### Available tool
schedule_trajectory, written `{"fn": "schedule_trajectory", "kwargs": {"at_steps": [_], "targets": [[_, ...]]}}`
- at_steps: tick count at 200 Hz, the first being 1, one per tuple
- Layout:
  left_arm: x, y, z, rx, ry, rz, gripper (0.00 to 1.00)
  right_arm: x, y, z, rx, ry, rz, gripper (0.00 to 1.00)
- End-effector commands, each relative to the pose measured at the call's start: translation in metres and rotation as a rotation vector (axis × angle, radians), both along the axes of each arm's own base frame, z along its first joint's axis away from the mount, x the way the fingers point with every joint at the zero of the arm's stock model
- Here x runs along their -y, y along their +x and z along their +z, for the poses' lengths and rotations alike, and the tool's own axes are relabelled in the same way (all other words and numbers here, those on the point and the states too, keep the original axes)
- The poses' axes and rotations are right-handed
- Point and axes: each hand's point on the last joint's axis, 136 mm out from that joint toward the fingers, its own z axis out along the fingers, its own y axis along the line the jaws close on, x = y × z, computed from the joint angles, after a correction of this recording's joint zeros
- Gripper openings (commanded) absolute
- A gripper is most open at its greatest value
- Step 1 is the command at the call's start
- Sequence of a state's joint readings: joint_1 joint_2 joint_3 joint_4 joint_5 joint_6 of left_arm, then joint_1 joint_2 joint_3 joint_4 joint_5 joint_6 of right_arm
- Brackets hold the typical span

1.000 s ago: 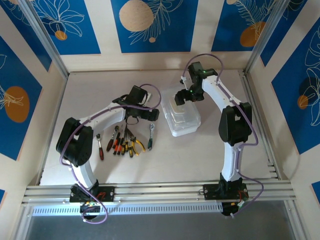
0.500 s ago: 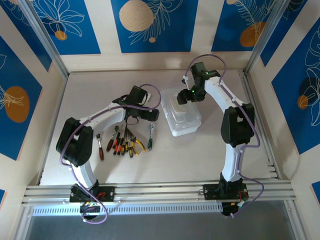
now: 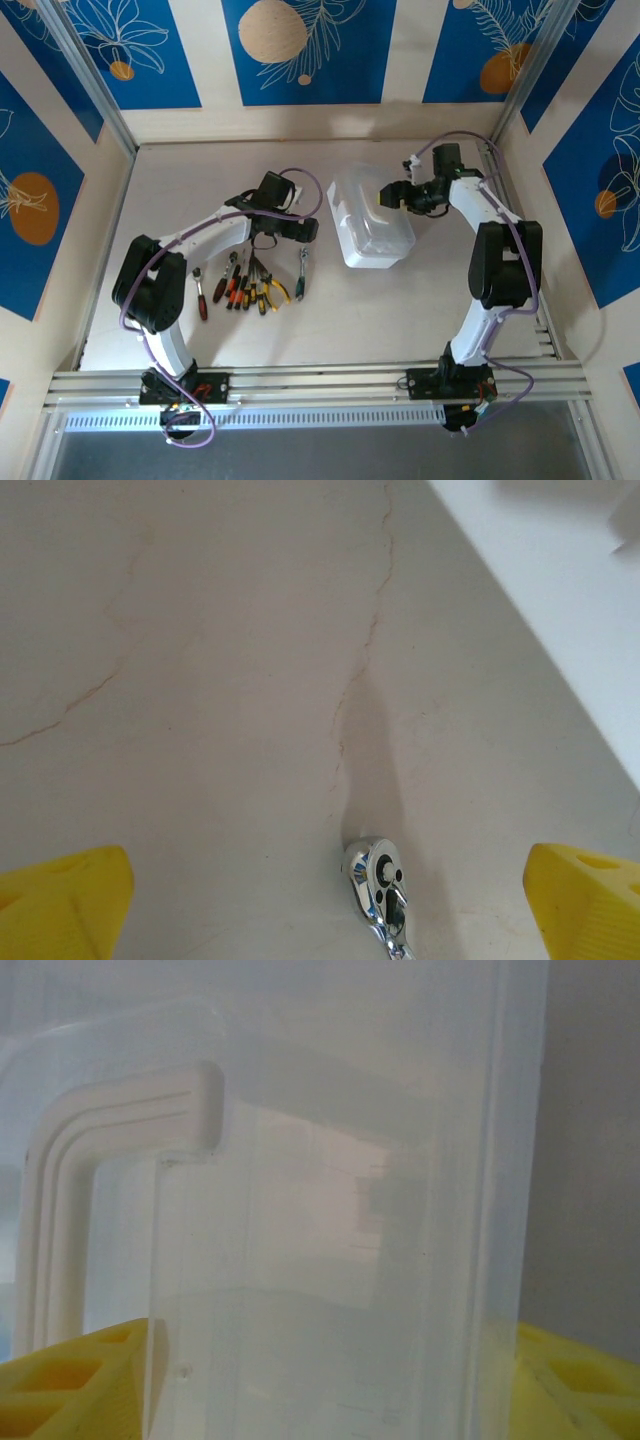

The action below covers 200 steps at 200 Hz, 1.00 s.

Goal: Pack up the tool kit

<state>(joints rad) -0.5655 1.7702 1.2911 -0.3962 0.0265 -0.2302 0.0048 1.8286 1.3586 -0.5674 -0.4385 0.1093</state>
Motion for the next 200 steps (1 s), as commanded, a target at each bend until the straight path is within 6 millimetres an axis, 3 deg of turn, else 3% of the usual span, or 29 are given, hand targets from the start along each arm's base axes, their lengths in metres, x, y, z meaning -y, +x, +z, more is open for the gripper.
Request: {"fn": "schedule_trajectory", "kwargs": {"at_steps": [1, 31, 75, 131, 200], "targets": [[0.008, 0.001, 0.01, 0.013, -0.027, -0.024, 1.0, 0.001, -0.037, -0.048, -0.26, 0.1, -0.053, 0.35], [0.01, 0.003, 0.012, 0.012, -0.03, -0.025, 1.0, 0.011, -0.04, -0.061, -0.308, 0.175, -0.105, 0.36], [0.012, 0.006, 0.016, 0.014, -0.034, -0.026, 1.0, 0.02, -0.043, -0.072, -0.336, 0.184, -0.139, 0.48], [0.011, 0.004, 0.016, 0.009, -0.03, -0.027, 1.0, 0.031, -0.04, -0.07, -0.324, 0.188, -0.165, 0.67], [0.011, 0.003, 0.016, 0.008, -0.032, -0.027, 1.0, 0.037, -0.04, -0.062, -0.294, 0.172, -0.181, 0.77]]}}
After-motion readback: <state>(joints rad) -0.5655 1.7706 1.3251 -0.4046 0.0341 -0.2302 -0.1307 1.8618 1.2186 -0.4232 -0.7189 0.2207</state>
